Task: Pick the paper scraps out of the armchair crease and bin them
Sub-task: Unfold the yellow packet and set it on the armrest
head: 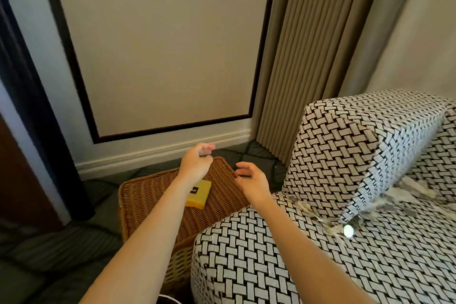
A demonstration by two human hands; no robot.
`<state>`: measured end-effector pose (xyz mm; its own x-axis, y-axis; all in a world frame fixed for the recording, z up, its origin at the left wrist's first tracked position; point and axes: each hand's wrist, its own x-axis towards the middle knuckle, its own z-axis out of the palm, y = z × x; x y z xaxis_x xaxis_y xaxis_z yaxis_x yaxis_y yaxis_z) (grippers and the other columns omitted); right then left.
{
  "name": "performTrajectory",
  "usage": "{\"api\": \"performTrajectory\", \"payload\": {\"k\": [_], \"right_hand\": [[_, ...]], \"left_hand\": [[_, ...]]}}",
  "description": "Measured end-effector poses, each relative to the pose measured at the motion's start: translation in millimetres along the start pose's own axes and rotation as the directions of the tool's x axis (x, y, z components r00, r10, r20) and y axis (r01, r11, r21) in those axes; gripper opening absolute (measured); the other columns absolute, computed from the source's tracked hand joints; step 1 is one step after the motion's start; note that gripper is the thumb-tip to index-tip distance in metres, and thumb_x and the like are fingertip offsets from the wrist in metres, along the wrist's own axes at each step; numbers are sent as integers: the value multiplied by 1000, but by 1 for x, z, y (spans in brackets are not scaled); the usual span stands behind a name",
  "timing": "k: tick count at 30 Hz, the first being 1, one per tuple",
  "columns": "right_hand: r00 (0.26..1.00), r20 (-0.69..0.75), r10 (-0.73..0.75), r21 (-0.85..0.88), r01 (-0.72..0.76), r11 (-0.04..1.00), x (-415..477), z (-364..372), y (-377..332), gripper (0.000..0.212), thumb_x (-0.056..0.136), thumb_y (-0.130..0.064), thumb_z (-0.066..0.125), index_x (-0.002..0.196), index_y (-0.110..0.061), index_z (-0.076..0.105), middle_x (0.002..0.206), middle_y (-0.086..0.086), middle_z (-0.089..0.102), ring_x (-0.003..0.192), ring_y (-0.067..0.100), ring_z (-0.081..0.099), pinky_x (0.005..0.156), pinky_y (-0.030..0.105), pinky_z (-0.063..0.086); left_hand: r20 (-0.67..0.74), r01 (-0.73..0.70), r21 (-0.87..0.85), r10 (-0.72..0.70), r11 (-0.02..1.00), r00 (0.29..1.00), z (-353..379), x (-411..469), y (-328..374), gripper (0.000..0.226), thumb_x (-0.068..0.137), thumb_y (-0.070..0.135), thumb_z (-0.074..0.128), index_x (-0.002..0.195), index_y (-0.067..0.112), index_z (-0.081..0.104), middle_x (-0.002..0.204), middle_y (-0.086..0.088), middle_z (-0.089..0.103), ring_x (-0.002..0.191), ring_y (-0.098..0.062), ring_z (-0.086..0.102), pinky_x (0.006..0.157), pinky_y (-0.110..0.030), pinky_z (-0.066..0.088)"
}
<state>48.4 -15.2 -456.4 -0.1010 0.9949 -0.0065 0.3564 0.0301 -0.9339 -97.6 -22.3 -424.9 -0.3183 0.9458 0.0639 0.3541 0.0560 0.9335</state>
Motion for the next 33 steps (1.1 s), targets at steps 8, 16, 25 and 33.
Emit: {"api": "performTrajectory", "payload": {"k": [8, 16, 25, 33], "right_hand": [[993, 69, -96, -146, 105, 984, 9, 22, 28, 36, 84, 2, 52, 116, -13, 57, 112, 5, 60, 105, 19, 56, 90, 31, 47], [902, 428, -57, -554, 312, 772, 38, 81, 35, 55, 81, -14, 64, 132, -15, 44, 133, 11, 42, 120, 26, 44, 94, 28, 39], [760, 640, 115, -588, 388, 709, 54, 97, 45, 78, 83, -18, 66, 146, -23, 21, 149, 9, 30, 134, 26, 32, 106, 30, 29], [919, 357, -165, -447, 323, 834, 45, 83, 40, 32, 82, -5, 58, 112, -14, 64, 114, 7, 63, 107, 22, 56, 87, 25, 45]], "left_hand": [[-108, 16, 137, -1, 990, 994, 14, -3, -65, 37, 86, -4, 50, 121, 10, 51, 123, -7, 56, 84, -11, 52, 65, -23, 42], [-180, 352, 448, -303, 822, 936, 2, 26, -133, 80, 73, 15, 70, 140, 10, 27, 139, -14, 40, 128, -31, 42, 104, -36, 38], [-179, 364, 481, -317, 798, 931, 17, 34, -156, 57, 80, 32, 62, 127, 6, 43, 129, -17, 52, 122, -33, 47, 99, -34, 40], [-242, 399, 439, -322, 805, 915, 22, 15, -151, 44, 80, 44, 63, 105, 9, 64, 114, -11, 63, 112, -31, 54, 93, -34, 44]]}}
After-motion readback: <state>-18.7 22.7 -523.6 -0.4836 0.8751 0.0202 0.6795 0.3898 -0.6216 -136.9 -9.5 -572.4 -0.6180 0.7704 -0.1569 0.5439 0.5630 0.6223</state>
